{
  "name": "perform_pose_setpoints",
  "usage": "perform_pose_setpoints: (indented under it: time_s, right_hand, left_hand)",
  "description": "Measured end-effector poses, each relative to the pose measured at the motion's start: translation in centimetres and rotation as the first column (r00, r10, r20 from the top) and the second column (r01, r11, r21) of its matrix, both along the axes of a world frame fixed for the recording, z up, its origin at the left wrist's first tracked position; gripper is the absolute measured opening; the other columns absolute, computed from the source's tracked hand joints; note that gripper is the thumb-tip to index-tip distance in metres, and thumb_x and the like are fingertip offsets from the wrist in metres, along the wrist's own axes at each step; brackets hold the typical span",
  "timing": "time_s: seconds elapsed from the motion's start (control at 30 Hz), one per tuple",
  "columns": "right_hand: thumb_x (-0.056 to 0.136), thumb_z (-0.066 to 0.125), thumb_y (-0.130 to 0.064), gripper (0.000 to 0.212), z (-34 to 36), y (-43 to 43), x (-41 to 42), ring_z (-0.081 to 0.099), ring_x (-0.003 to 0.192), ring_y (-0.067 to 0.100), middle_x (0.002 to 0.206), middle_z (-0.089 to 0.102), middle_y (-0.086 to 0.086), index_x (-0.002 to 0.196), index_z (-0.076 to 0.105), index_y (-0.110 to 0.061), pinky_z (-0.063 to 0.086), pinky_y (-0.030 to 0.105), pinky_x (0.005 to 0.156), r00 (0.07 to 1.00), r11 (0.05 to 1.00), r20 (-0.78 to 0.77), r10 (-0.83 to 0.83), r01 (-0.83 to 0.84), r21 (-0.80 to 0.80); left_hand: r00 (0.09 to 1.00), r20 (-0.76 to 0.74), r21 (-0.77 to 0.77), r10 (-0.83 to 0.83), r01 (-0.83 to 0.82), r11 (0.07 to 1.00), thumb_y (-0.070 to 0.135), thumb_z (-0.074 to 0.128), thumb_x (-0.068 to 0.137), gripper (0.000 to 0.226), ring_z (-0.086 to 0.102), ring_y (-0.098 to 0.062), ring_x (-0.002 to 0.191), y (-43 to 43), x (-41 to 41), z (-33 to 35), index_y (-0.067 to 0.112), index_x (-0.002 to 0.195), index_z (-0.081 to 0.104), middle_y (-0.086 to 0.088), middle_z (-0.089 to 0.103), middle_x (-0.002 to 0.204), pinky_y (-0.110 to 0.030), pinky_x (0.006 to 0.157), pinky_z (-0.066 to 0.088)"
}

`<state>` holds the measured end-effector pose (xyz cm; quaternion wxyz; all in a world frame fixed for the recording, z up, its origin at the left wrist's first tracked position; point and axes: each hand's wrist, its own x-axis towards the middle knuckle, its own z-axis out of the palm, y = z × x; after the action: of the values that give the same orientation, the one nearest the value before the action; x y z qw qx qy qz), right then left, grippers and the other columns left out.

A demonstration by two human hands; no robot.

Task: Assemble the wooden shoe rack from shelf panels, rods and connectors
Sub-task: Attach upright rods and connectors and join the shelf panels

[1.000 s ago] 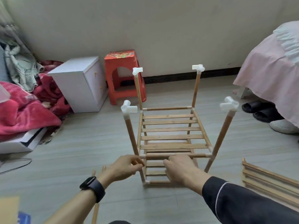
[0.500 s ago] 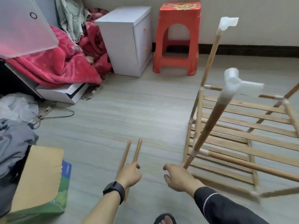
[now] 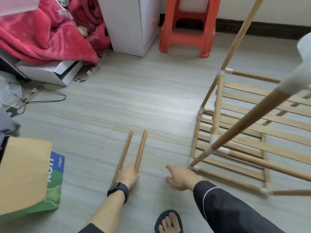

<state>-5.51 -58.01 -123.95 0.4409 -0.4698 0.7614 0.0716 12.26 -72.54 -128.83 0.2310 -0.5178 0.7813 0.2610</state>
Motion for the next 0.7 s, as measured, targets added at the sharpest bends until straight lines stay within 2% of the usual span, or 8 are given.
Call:
perform_pose_setpoints:
  time_s: [0.13, 0.23, 0.33, 0.4, 0.5, 0.6, 0.67, 0.7]
  right_hand:
    - [0.103, 0.043, -0.043, 0.060, 5.9, -0.2, -0.1, 0.046, 0.137, 0.033, 0.154, 0.046, 0.012, 0.157, 0.029, -0.019, 0.042, 0.043, 0.109, 0.998, 0.989, -0.006, -0.068, 0.066, -0.134]
    - [0.103, 0.044, -0.044, 0.057, 11.6, 0.6, 0.4, 0.050, 0.134, 0.032, 0.151, 0.050, 0.011, 0.154, 0.033, -0.021, 0.044, 0.044, 0.108, 0.995, 0.966, -0.017, -0.099, 0.092, -0.240]
    - [0.103, 0.046, -0.042, 0.052, 18.1, 2.4, 0.8, 0.054, 0.128, 0.029, 0.143, 0.058, 0.006, 0.150, 0.041, -0.022, 0.046, 0.040, 0.105, 0.995, 0.925, -0.025, -0.101, 0.084, -0.372]
    - [0.102, 0.047, -0.039, 0.043, 22.9, 4.2, 0.8, 0.058, 0.121, 0.025, 0.133, 0.066, 0.001, 0.142, 0.051, -0.023, 0.048, 0.034, 0.097, 0.993, 0.873, -0.055, -0.104, 0.065, -0.484]
    - [0.101, 0.052, -0.030, 0.029, 29.9, 7.8, 0.1, 0.066, 0.101, 0.020, 0.114, 0.073, -0.003, 0.124, 0.067, -0.021, 0.053, 0.032, 0.087, 0.969, 0.702, -0.183, -0.165, -0.014, -0.712]
    - [0.099, 0.057, -0.018, 0.021, 35.2, 12.1, -1.5, 0.064, 0.087, 0.023, 0.106, 0.070, 0.005, 0.115, 0.069, -0.011, 0.056, 0.039, 0.075, 0.879, 0.396, -0.370, -0.300, -0.238, -0.887]
    - [0.094, 0.064, -0.020, 0.026, 37.4, 15.1, -3.2, 0.060, 0.100, 0.025, 0.114, 0.064, 0.011, 0.117, 0.066, -0.008, 0.054, 0.035, 0.081, 0.733, 0.232, -0.487, -0.474, -0.430, -0.873]
    - [0.092, 0.066, -0.026, 0.035, 38.0, 16.4, -4.2, 0.056, 0.113, 0.027, 0.123, 0.060, 0.012, 0.123, 0.064, -0.008, 0.050, 0.037, 0.091, 0.634, 0.237, -0.536, -0.558, -0.497, -0.835]
  left_hand:
    - [0.945, -0.291, 0.084, 0.147, -0.128, 0.988, 0.027, 0.063, 0.093, 0.015, 0.068, -0.027, 0.098, 0.1, -1.1, 4.0, 0.017, 0.104, 0.063, -0.002, 0.070, 0.097, -0.036, 0.084, 0.056]
    - [0.856, -0.516, -0.081, 0.028, -0.082, 0.993, 0.027, 0.064, 0.095, 0.020, 0.064, -0.026, 0.105, -0.3, -3.3, 10.8, 0.022, 0.113, 0.057, 0.001, 0.065, 0.107, -0.037, 0.085, 0.053]
    - [0.744, -0.656, -0.204, -0.123, -0.018, 0.979, 0.031, 0.059, 0.099, 0.020, 0.066, -0.021, 0.089, 0.0, -5.7, 19.1, 0.026, 0.117, 0.053, 0.005, 0.065, 0.103, -0.041, 0.074, 0.059]
    - [0.673, -0.700, -0.302, -0.240, 0.025, 0.953, 0.033, 0.057, 0.100, 0.022, 0.066, -0.020, 0.089, 0.9, -7.2, 24.5, 0.029, 0.121, 0.053, 0.007, 0.067, 0.106, -0.042, 0.079, 0.057]
    - [0.539, -0.738, -0.452, -0.406, 0.052, 0.891, 0.030, 0.056, 0.101, 0.022, 0.064, -0.020, 0.091, 3.3, -9.4, 32.2, 0.029, 0.123, 0.054, 0.006, 0.067, 0.108, -0.041, 0.081, 0.052]
    - [0.354, -0.746, -0.586, -0.563, 0.053, 0.809, 0.023, 0.053, 0.102, 0.022, 0.061, -0.024, 0.086, 6.6, -11.1, 38.7, 0.025, 0.123, 0.056, 0.000, 0.067, 0.096, -0.047, 0.076, 0.052]
    - [0.287, -0.676, -0.693, -0.679, 0.066, 0.718, 0.023, 0.051, 0.102, 0.025, 0.055, -0.027, 0.088, 9.0, -12.2, 41.8, 0.023, 0.127, 0.057, -0.001, 0.066, 0.093, -0.050, 0.079, 0.049]
    - [0.271, -0.625, -0.741, -0.732, 0.089, 0.665, 0.024, 0.050, 0.103, 0.027, 0.050, -0.025, 0.090, 10.3, -12.8, 43.0, 0.024, 0.129, 0.057, 0.000, 0.066, 0.094, -0.049, 0.082, 0.047]
